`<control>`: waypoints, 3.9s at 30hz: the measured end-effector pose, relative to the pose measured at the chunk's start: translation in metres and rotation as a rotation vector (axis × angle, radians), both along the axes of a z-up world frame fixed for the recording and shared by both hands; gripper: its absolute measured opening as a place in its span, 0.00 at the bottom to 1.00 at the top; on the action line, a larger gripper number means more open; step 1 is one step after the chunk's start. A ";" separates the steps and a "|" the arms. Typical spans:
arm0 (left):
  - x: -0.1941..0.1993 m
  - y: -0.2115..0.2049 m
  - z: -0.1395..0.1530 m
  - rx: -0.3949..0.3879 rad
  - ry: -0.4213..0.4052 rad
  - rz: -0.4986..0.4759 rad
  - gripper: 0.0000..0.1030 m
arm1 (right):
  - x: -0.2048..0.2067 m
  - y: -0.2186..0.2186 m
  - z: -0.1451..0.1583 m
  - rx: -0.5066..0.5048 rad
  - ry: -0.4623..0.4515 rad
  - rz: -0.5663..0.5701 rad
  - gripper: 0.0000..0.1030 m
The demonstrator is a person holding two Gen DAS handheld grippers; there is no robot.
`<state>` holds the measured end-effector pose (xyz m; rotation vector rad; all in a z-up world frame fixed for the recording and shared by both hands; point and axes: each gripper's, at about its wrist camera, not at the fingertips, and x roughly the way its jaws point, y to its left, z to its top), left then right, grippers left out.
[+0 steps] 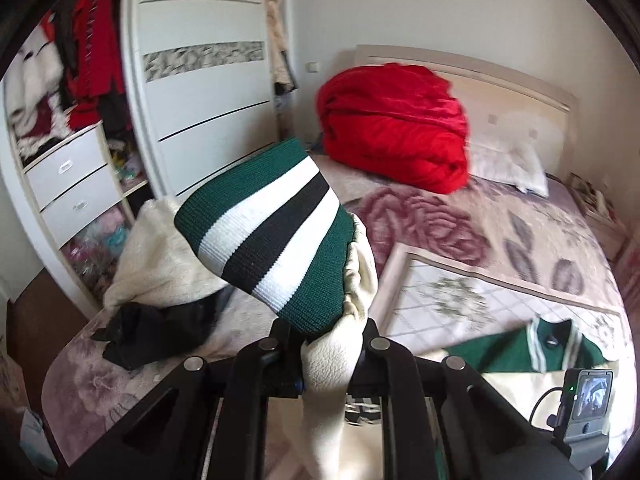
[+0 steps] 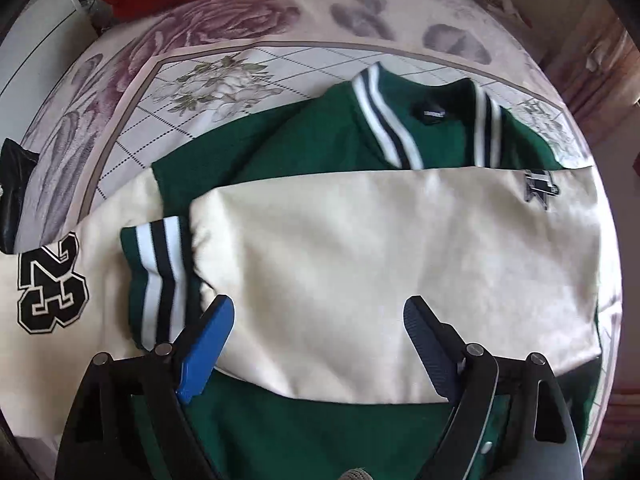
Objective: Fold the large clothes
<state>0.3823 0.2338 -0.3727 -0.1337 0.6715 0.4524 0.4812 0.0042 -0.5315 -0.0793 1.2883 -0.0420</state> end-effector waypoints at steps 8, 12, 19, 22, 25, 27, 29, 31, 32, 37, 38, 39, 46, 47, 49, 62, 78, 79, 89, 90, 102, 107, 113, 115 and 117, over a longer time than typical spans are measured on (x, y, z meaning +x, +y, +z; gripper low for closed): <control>0.022 -0.140 0.006 0.022 0.048 -0.235 0.09 | -0.032 -0.109 0.038 0.026 -0.039 -0.083 0.87; 0.036 -0.211 0.000 -0.029 0.087 -0.344 0.09 | -0.050 -0.190 0.047 0.061 -0.021 -0.190 0.87; 0.073 -0.352 -0.036 -0.155 0.170 -0.517 0.09 | -0.126 -0.337 0.036 0.102 0.047 -0.427 0.87; 0.085 -0.402 -0.062 -0.193 0.209 -0.560 0.09 | -0.156 -0.382 0.020 0.108 0.081 -0.508 0.87; 0.094 -0.440 -0.088 -0.197 0.247 -0.587 0.09 | -0.178 -0.417 0.002 0.115 0.116 -0.562 0.87; 0.100 -0.453 -0.104 -0.195 0.285 -0.607 0.09 | -0.184 -0.430 -0.005 0.121 0.127 -0.576 0.87; 0.109 -0.469 -0.129 -0.182 0.375 -0.610 0.10 | -0.187 -0.440 -0.010 0.137 0.136 -0.574 0.87; 0.116 -0.471 -0.152 -0.176 0.472 -0.604 0.12 | -0.187 -0.448 -0.011 0.159 0.133 -0.574 0.87; 0.118 -0.472 -0.163 -0.185 0.525 -0.611 0.15 | -0.186 -0.452 -0.011 0.183 0.133 -0.574 0.87; 0.102 -0.455 -0.148 -0.242 0.511 -0.648 0.77 | -0.176 -0.464 0.009 0.294 0.086 -0.565 0.87; 0.097 -0.449 -0.139 -0.251 0.495 -0.648 0.87 | -0.173 -0.465 0.014 0.320 0.074 -0.562 0.87; 0.092 -0.441 -0.126 -0.256 0.467 -0.641 0.87 | -0.167 -0.466 0.019 0.351 0.061 -0.560 0.87; 0.072 -0.326 -0.073 -0.058 0.345 -0.288 0.87 | -0.091 -0.426 0.023 0.494 0.026 -0.443 0.87; 0.072 -0.300 -0.074 -0.027 0.348 -0.205 0.87 | -0.078 -0.416 0.016 0.506 0.040 -0.427 0.87; 0.075 -0.259 -0.087 -0.016 0.391 -0.113 0.87 | -0.053 -0.394 0.000 0.517 0.075 -0.385 0.87; 0.096 -0.137 -0.168 -0.079 0.527 0.144 0.87 | -0.019 -0.289 0.024 0.303 -0.125 -0.213 0.10; 0.097 -0.122 -0.183 -0.107 0.582 0.097 0.99 | -0.012 -0.325 -0.035 0.244 0.133 -0.379 0.47; 0.086 -0.126 -0.171 -0.113 0.564 0.089 0.99 | -0.025 -0.323 -0.025 0.275 0.142 -0.372 0.48; -0.100 -0.234 -0.176 -0.096 0.860 -0.197 0.99 | -0.240 -0.229 -0.048 0.395 0.527 -0.228 0.50; -0.113 -0.239 -0.183 -0.105 0.892 -0.208 0.99 | -0.257 -0.224 -0.057 0.392 0.548 -0.241 0.50; -0.183 -0.251 -0.241 -0.123 0.965 -0.198 1.00 | -0.321 -0.172 -0.088 0.324 0.460 -0.159 0.14; -0.182 -0.245 -0.242 -0.161 0.957 -0.193 1.00 | -0.332 -0.157 -0.054 0.451 0.425 -0.198 0.10; -0.189 -0.246 -0.245 -0.148 0.949 -0.201 1.00 | -0.336 -0.133 -0.063 0.456 0.483 -0.113 0.10; -0.193 -0.246 -0.243 -0.151 0.952 -0.191 1.00 | -0.335 -0.134 -0.098 0.505 0.647 -0.145 0.10; -0.189 -0.245 -0.231 -0.168 0.931 -0.180 1.00 | -0.331 -0.148 -0.096 0.577 0.673 -0.180 0.10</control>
